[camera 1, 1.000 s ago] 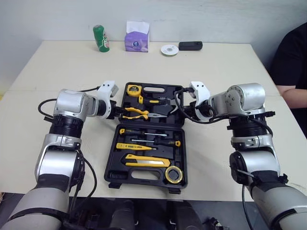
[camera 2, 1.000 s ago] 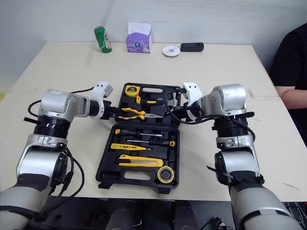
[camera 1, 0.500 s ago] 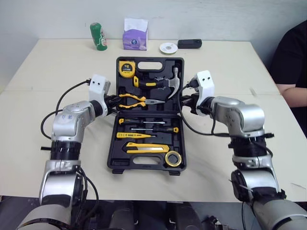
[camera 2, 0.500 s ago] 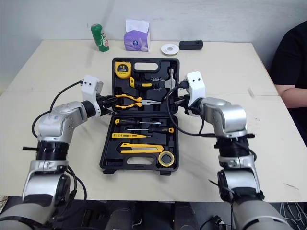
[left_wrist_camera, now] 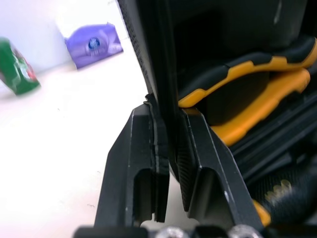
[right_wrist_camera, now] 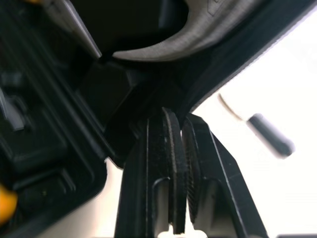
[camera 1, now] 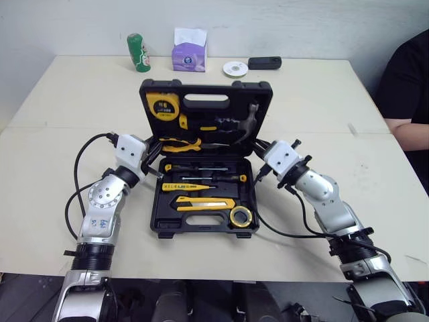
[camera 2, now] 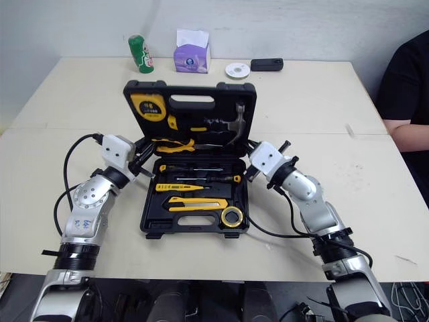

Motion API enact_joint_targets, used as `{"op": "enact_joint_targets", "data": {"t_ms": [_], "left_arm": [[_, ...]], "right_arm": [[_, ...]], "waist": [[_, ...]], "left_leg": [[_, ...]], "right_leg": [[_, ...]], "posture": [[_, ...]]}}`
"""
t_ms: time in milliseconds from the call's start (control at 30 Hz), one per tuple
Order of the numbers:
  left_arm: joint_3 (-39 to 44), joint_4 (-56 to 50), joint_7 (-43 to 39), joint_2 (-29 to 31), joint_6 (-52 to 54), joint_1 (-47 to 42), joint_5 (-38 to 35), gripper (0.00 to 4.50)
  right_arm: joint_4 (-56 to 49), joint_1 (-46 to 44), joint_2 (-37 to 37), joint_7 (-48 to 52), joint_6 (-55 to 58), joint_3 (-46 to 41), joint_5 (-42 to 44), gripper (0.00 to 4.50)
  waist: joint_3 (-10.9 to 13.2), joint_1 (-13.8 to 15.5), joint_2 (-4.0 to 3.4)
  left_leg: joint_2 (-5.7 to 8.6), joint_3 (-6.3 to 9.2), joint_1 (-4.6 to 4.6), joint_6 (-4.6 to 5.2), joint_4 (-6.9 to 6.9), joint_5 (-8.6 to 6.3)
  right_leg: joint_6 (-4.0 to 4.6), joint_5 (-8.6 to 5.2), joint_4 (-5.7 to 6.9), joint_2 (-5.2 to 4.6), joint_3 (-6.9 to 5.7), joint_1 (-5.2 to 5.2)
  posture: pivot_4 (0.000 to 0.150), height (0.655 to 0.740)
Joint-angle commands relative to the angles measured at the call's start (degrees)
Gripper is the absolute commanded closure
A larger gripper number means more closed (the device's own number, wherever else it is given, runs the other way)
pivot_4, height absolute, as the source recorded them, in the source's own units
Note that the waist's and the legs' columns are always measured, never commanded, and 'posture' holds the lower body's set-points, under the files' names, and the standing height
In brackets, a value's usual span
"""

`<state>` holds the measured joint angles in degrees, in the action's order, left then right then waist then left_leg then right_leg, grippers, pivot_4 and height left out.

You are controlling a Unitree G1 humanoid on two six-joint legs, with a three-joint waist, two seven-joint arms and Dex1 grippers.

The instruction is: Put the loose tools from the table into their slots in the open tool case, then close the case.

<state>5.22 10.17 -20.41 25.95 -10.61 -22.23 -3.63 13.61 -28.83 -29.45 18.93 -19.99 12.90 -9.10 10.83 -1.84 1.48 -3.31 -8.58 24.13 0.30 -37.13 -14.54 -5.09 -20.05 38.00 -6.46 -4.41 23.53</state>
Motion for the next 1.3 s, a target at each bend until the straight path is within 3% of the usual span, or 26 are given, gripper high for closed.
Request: {"op": "enact_joint_targets", "data": {"t_ms": [33,200,333,367,467,567,633,667,700,833,967,1067,1233,1267,1300], "left_arm": [[4.4,2.1,5.0,4.8,-8.9,2.3,5.9,4.31],[3.8,3.8,5.5,5.4,-12.3,4.9,7.8,4.31],[4.2,2.1,2.1,5.5,-9.8,7.5,3.8,4.31],[4.6,0.8,0.3,5.5,-8.4,8.2,1.2,3.89],[4.9,-2.7,-5.2,7.3,-4.3,10.5,-4.1,2.64],[7.5,-7.8,-10.7,10.6,2.9,14.8,-10.3,1.23],[10.3,-10.4,-13.2,12.6,7.3,17.9,-13.9,1.22],[11.9,-11.6,-14.3,13.6,9.4,19.4,-15.6,1.22],[13.1,-12.4,-15.1,14.4,11.1,20.4,-16.7,1.22],[15.7,-12.5,-16.5,16.2,16.4,20.0,-19.3,1.22],[14.6,-9.3,-15.9,15.4,17.8,13.6,-18.5,1.22],[12.2,-5.8,-16.4,14.7,19.3,8.7,-17.4,2.01],[7.0,3.9,-18.5,13.6,19.0,-0.2,-13.9,4.31],[5.7,6.3,-18.8,13.4,18.9,-2.3,-12.8,4.5],[4.9,8.1,-19.2,13.2,18.7,-3.8,-12.1,4.5]], "right_arm": [[7.7,2.9,-5.8,-7.1,-10.8,-1.9,-9.0,4.5],[14.6,3.7,-8.2,-15.3,-19.9,0.7,-17.6,4.5],[15.0,4.3,-8.8,-16.9,-22.1,1.4,-20.1,4.5],[14.6,4.7,-8.9,-16.7,-22.8,1.1,-19.6,4.5],[13.6,5.6,-9.6,-15.0,-23.3,0.1,-17.5,3.31],[11.1,7.7,-11.2,-11.4,-22.2,-1.7,-13.2,1.77],[9.1,9.5,-12.5,-8.1,-21.1,-2.9,-10.1,0.91],[8.1,10.5,-13.3,-5.6,-20.8,-3.3,-7.7,0.18],[7.4,11.4,-13.8,-2.6,-19.9,-3.5,-5.2,0.08],[3.6,15.2,-15.5,9.3,-16.6,-3.9,7.0,0.08],[-5.3,19.5,-15.6,22.9,-3.2,-4.8,23.0,0.08],[-11.5,22.9,-16.9,29.1,3.4,-5.0,27.4,1.38],[-15.6,26.0,-17.5,32.5,8.3,-5.5,25.4,3.99],[-15.7,25.9,-17.1,31.8,9.3,-5.7,24.5,4.45],[-15.7,25.7,-16.7,31.2,9.9,-6.0,23.8,4.45]], "waist": [[0.0,0.0,0.0],[0.0,0.1,0.06],[-0.1,0.0,0.07],[-0.1,0.0,0.06],[-0.1,0.0,0.07],[-0.1,0.0,0.07],[-0.1,0.0,0.07],[-0.1,0.0,0.06],[-0.1,0.0,0.06],[-0.1,0.2,0.07],[-0.1,0.5,0.08],[-0.1,0.4,0.07],[-0.1,0.3,0.09],[-0.1,0.2,0.1],[-0.1,0.2,0.12]], "left_leg": [[-0.02,0.0,-0.01,0.0,0.02,0.0],[-0.03,0.0,-0.06,0.0,-0.01,0.0],[-0.03,-0.02,-0.52,-0.02,0.14,-0.01],[-0.05,-0.02,-0.81,-0.06,0.21,-0.04],[-0.22,-0.02,-1.01,-0.12,0.18,-0.2],[-0.23,0.0,-0.94,-0.12,0.11,-0.2],[-0.24,0.01,-0.97,-0.11,0.07,-0.21],[-0.25,0.02,-0.99,-0.11,0.07,-0.21],[-0.25,0.03,-1.01,-0.13,0.08,-0.22],[-0.3,0.11,-1.02,-0.16,0.09,-0.25],[-0.29,0.33,-1.02,-0.04,0.03,-0.4],[-0.26,0.33,-1.02,-0.01,0.04,-0.47],[-0.27,0.2,-1.05,0.0,0.0,-0.48],[-0.27,0.16,-1.06,0.0,-0.02,-0.48],[-0.27,0.12,-1.05,0.0,-0.03,-0.48]], "right_leg": [[0.0,0.0,-0.02,0.0,0.0,-0.01],[0.0,0.0,-0.03,-0.01,-0.01,-0.09],[0.01,-0.01,-0.16,0.0,0.01,-0.56],[0.03,-0.02,-0.26,0.01,0.0,-0.87],[0.08,-0.06,-0.34,0.09,-0.02,-1.11],[0.08,-0.06,-0.31,0.08,0.0,-1.07],[0.08,-0.06,-0.27,0.08,0.02,-1.11],[0.08,-0.06,-0.26,0.09,0.03,-1.11],[0.09,-0.06,-0.26,0.08,0.07,-1.14],[0.14,-0.09,-0.28,0.12,0.13,-1.16],[0.15,-0.09,-0.33,0.1,0.1,-1.37],[0.14,-0.09,-0.36,0.07,0.08,-1.4],[0.13,-0.08,-0.35,0.15,-0.19,-1.32],[0.12,-0.07,-0.3,0.17,-0.17,-1.28],[0.12,-0.07,-0.26,0.18,-0.14,-1.23]], "posture": [[0.15,0.74],[0.15,0.74],[0.15,0.74],[0.15,0.74],[0.15,0.74],[0.15,0.74],[0.15,0.74],[0.15,0.74],[0.15,0.74],[0.15,0.74],[0.15,0.74],[0.15,0.74],[0.15,0.74],[0.15,0.74],[0.15,0.74]]}}
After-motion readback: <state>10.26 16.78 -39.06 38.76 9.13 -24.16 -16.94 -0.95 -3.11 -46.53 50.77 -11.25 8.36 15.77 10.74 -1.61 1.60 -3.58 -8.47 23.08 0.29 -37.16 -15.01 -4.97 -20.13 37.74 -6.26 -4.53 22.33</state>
